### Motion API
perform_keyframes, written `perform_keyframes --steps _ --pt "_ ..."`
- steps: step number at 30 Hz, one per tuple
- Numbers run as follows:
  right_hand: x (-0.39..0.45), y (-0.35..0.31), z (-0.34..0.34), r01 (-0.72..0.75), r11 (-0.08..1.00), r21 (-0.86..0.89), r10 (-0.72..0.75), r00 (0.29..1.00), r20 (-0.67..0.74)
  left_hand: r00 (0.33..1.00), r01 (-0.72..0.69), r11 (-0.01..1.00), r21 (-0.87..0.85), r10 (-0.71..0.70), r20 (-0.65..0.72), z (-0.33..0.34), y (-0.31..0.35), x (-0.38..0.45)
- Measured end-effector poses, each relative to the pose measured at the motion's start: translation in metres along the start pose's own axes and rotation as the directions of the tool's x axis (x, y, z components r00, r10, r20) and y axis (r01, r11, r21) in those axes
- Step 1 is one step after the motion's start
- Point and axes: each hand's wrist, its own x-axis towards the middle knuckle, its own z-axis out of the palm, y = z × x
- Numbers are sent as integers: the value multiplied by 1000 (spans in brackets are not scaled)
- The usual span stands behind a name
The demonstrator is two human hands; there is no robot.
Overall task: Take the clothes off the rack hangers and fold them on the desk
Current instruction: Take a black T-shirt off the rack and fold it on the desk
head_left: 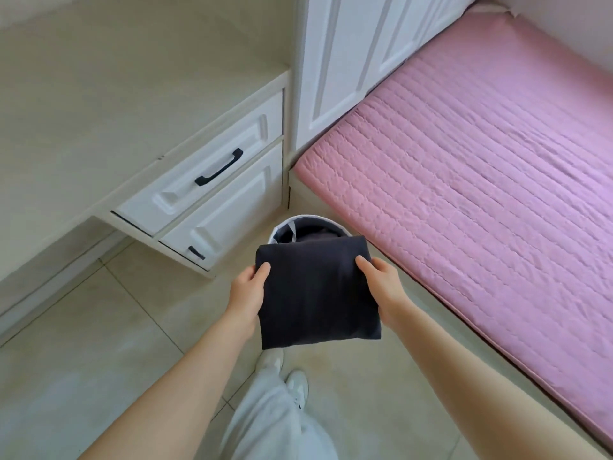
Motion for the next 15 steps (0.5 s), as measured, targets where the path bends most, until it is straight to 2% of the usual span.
perform_keyframes --steps 6,11,15 --pt "104 21 8 43 999 -15 -44 998 -38 1000 11 999 36 -12 13 38 -28 104" --pt "205 53 29 134 989 -69 -137 989 -51 999 29 999 21 -28 -24 66 -71 200" --pt "275 90 52 141 985 -98 -144 989 -26 995 50 999 9 -49 -89 84 -102 267"
